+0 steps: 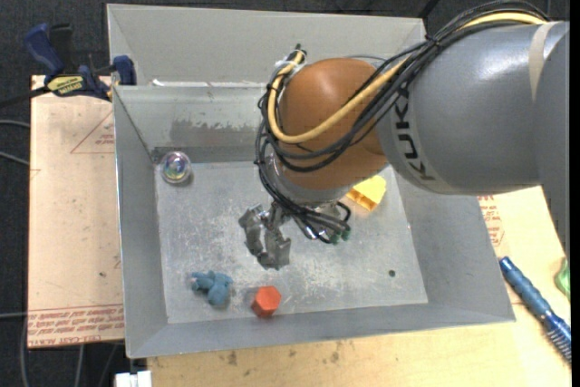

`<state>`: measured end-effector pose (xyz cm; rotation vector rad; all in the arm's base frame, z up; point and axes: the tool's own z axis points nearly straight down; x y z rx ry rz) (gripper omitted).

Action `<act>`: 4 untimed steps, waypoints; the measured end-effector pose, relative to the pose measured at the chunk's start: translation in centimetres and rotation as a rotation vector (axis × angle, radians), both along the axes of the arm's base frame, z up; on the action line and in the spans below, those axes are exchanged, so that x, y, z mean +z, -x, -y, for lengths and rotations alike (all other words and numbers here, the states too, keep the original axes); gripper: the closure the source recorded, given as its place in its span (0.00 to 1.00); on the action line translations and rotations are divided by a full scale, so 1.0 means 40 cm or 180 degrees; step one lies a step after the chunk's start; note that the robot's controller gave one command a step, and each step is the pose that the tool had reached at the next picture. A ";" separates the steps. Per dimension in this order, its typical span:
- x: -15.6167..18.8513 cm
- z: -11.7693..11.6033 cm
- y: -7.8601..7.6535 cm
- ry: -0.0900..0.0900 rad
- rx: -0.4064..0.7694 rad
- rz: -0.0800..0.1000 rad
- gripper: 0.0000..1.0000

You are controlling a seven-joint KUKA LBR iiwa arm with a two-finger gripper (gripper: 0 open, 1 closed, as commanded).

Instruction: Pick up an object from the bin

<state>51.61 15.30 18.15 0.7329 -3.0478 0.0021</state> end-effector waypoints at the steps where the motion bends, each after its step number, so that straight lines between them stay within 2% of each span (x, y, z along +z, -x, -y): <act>1: 0.011 -0.009 -0.002 -0.0015 0.0012 0.0022 0.00; 2: -0.280 -0.214 0.074 -0.0032 0.0085 0.0071 0.00; 3: -0.278 -0.207 0.081 -0.0017 0.0063 0.0026 1.00; 4: -0.037 -0.156 0.034 -0.0024 -0.0061 0.0054 1.00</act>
Offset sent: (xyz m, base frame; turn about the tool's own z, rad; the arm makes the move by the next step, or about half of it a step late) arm 0.0000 0.0000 0.0000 0.0000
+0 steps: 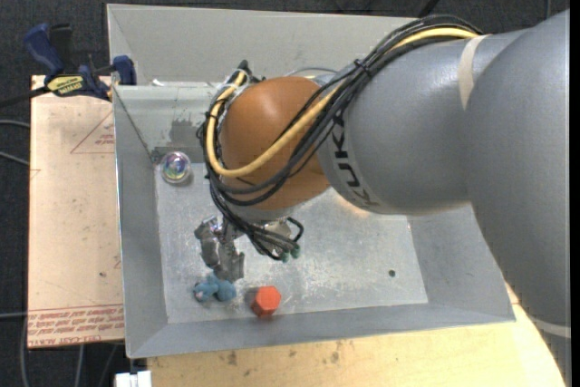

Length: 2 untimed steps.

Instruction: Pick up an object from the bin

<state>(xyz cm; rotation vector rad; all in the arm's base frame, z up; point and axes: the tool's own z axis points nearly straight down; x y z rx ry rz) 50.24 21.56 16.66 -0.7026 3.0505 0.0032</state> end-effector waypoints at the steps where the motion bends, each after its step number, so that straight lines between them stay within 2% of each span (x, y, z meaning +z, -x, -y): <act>1: 0.164 -0.011 0.018 -0.0001 0.0038 -0.0004 1.00; 2: -0.089 0.052 0.009 0.0021 0.1317 -0.0043 1.00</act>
Offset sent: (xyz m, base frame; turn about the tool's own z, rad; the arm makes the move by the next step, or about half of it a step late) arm -0.0091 0.0034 0.0616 -0.0141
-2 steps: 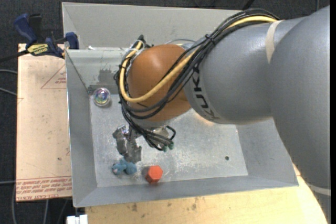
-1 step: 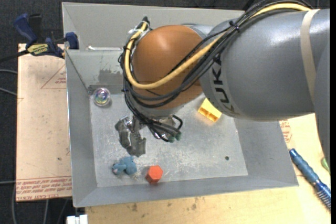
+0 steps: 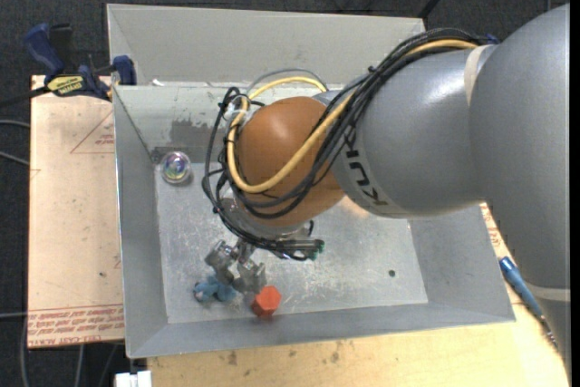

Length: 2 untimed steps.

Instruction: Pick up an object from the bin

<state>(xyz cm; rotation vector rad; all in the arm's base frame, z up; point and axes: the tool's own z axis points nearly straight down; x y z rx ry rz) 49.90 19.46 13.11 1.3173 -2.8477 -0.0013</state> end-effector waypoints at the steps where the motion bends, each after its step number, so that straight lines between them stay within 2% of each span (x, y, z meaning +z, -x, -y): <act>1: 0.004 -0.002 -0.002 -0.0007 0.0000 0.0010 0.00; 2: -0.156 -0.014 0.033 -0.0014 0.0118 0.0042 0.00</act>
Offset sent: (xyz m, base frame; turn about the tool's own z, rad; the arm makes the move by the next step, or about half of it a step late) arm 0.0000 0.0000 0.0000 0.0000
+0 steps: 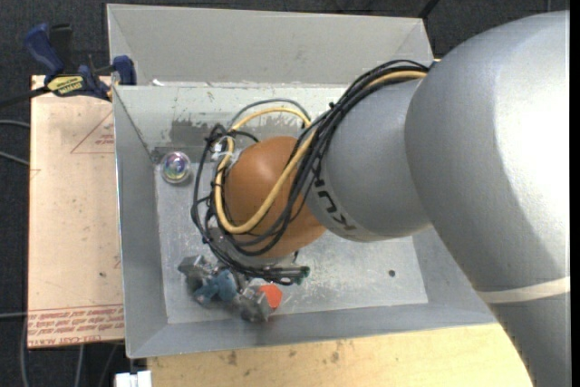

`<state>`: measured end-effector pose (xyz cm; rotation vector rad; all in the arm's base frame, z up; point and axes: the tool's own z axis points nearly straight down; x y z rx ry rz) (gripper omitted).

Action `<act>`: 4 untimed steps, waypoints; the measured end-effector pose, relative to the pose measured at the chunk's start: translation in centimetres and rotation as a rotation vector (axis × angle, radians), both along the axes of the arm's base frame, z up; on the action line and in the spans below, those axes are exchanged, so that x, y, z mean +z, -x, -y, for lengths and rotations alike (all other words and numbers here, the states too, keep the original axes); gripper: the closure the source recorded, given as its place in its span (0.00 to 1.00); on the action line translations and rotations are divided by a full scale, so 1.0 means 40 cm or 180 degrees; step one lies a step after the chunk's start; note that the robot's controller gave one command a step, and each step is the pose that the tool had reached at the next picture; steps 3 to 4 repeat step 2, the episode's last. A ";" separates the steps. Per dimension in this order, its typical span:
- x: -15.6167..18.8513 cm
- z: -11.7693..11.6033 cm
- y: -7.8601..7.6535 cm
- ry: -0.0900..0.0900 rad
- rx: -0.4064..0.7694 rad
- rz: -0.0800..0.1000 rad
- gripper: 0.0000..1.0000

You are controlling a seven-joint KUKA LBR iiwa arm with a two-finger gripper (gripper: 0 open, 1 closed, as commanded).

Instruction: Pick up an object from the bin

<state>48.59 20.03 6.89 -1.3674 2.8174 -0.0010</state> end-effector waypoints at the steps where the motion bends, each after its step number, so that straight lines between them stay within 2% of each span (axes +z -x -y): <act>1: 0.003 0.000 0.005 0.0005 -0.0012 -0.0026 1.00; 2: 0.328 0.031 -0.084 -0.0004 -0.0075 0.0008 1.00; 4: 0.328 0.031 -0.084 -0.0004 -0.0075 0.0008 1.00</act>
Offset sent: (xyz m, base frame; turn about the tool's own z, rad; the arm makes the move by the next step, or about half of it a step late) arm 0.0000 0.0000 0.0000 0.0000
